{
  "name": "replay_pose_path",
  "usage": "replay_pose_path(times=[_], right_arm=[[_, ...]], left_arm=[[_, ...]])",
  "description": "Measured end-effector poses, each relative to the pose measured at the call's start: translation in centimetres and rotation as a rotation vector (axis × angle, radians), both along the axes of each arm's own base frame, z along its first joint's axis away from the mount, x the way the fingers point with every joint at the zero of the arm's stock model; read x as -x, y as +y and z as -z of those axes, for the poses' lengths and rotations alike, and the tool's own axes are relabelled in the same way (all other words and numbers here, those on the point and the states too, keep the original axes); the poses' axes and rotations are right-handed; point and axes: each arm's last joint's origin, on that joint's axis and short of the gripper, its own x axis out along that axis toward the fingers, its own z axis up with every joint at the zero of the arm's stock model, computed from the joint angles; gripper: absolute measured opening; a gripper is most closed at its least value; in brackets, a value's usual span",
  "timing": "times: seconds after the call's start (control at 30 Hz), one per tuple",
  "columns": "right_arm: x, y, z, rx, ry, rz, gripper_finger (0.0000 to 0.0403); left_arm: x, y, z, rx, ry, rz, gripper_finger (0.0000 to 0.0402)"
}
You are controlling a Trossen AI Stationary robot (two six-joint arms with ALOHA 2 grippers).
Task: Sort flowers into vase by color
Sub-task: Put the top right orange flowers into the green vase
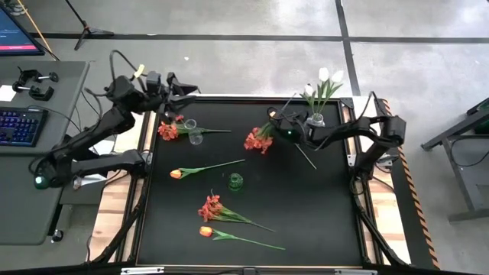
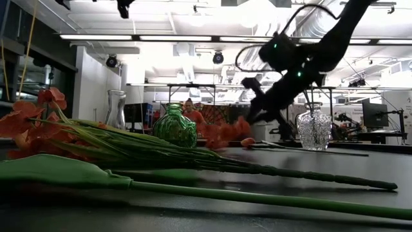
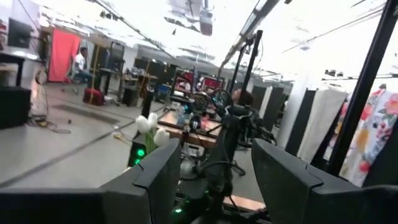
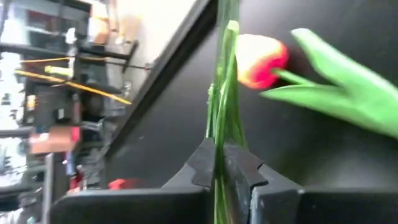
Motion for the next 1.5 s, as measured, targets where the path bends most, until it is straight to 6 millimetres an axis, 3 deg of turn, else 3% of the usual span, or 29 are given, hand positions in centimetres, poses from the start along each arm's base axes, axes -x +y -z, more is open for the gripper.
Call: replay_pose_path(times=[0.13,0.37,0.5,0.6,0.8,1.0,1.2,1.5], right_arm=[[-0.6,1.7,-1.9,0.056,-0.076,-0.085,0.0005],[-1.5,7.3,-5.3,0.157,-0.165,-0.618,0.0001],[-0.5,10.7,-7.8,0.149,-0.242,-0.946,0.0001],[1.1,12.8,-8.8,0.061,-0.192,-1.105,0.0001],[3.3,15.1,-10.2,-0.023,0.010,-1.223,0.0000],[2.9,16.0,-11.8,0.062,0.016,-1.267,0.0000],[3.1,16.1,-11.5,0.045,0.063,-1.263,0.0000],[2.7,17.3,-10.6,0.033,0.086,-1.309,0.0000]], left_arm=[[0.8,-0.5,0.1,-0.049,0.042,-0.024,0.0184],[0.6,-1.0,1.8,0.011,0.192,0.021,0.0184],[-0.3,-2.2,2.7,-0.120,0.276,0.114,0.0184],[-1.3,-3.6,2.5,-0.207,0.311,0.187,0.0184],[-5.3,-7.9,1.9,-0.376,0.506,0.314,0.0184],[-10.3,-13.1,1.1,-0.597,0.708,0.362,0.0185],[-15.6,-17.7,0.3,-0.690,0.804,0.367,0.0185],[-22.4,-21.3,2.3,-0.824,1.010,0.369,0.0185]])
